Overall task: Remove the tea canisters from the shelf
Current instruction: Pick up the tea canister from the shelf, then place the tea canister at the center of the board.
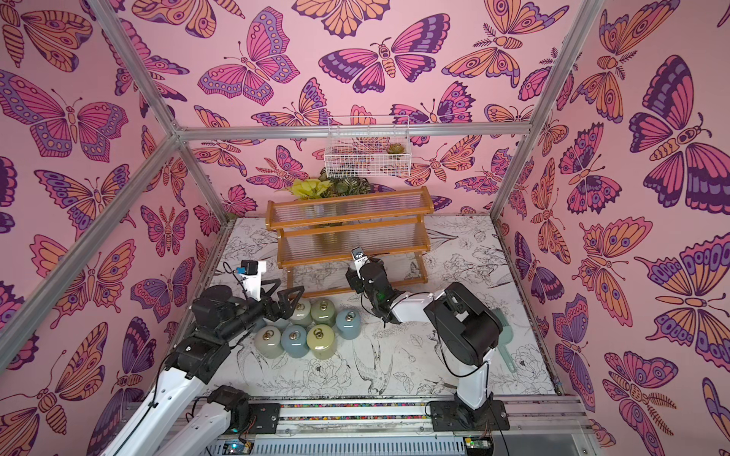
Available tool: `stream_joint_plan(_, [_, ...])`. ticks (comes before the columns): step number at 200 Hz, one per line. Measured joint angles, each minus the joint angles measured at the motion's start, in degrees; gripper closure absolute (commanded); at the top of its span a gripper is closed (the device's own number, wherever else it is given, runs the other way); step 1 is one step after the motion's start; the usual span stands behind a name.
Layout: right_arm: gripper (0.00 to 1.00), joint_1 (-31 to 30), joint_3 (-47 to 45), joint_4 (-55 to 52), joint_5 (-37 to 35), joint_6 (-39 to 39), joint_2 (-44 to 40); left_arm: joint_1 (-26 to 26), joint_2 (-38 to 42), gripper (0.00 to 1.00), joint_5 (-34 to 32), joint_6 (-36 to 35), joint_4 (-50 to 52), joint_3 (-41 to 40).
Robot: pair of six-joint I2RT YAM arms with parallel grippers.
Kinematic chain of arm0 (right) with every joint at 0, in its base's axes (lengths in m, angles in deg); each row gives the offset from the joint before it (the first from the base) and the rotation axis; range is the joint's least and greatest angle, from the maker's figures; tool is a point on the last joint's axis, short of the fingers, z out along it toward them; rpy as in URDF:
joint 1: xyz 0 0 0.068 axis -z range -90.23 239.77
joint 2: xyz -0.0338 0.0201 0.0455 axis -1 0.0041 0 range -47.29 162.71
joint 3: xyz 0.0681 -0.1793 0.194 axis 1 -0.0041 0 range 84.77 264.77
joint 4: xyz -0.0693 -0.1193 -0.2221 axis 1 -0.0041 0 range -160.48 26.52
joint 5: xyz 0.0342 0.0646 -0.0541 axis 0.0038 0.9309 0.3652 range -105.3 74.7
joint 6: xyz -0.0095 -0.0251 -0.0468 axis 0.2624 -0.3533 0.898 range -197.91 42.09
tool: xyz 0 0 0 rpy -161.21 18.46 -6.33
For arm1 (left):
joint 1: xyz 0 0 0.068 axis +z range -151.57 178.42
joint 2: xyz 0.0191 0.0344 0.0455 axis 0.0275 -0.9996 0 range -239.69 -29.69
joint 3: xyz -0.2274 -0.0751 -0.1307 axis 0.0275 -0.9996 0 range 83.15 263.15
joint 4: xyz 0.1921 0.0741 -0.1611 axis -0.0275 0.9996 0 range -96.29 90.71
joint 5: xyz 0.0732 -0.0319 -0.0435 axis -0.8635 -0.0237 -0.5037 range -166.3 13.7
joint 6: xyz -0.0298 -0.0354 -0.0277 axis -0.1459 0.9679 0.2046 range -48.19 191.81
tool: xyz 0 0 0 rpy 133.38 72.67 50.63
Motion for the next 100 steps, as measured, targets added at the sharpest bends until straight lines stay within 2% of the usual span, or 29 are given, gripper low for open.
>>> stream_joint_plan(100, [0.25,0.0,-9.3,-0.5,1.2,-2.6,-9.7,0.0,-0.8,0.0,0.0,0.0,0.0,0.0])
